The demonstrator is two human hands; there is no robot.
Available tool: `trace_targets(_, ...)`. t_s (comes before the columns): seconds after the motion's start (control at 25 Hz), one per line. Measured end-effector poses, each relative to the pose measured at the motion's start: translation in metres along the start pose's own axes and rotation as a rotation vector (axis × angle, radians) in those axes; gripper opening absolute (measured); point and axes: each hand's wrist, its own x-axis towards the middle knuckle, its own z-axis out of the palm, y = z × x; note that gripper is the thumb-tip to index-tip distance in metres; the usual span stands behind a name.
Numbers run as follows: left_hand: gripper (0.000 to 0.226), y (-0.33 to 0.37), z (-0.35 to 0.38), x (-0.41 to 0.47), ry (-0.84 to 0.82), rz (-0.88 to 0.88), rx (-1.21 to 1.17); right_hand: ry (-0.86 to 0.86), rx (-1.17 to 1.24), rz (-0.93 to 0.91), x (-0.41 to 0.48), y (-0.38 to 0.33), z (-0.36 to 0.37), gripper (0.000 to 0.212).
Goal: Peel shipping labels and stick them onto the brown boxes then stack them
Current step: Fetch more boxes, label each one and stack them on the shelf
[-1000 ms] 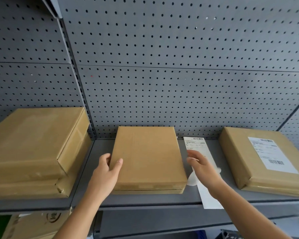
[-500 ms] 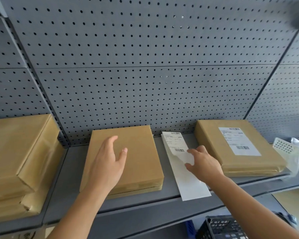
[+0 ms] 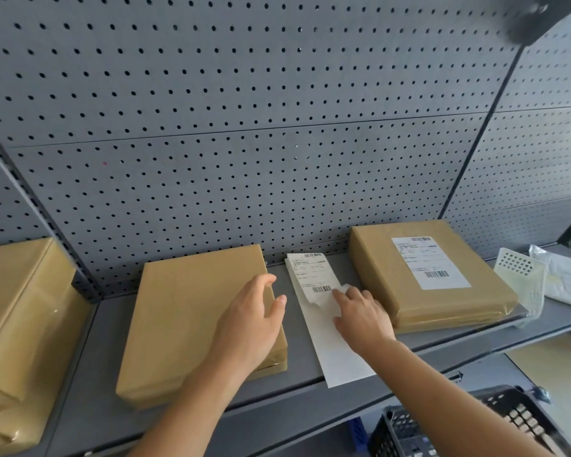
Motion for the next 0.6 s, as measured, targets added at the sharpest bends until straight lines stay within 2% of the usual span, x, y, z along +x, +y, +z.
trace_targets(0.16,0.035,0.011,0.021,0.005,-0.061,0.011,-0.027,-0.009,-0.009,0.021,0.004,0.008,0.003,0.026)
trace_targets(0.28,0.029,0.019,0.034,0.008,-0.107,-0.002,-0.09,0.013,0.027,0.003,0.002,0.012,0.005,0.021)
trace_targets(0.52,0.026,0.029,0.049,0.019,-0.125,-0.122,-0.195,0.234,0.197,-0.01,-0.01,0.012,-0.02,0.023)
trace_targets(0.6,0.032,0.03,0.053,0.024,-0.142,-0.193,-0.315,0.319,0.204,-0.053,-0.017,0.009,-0.032,0.02)
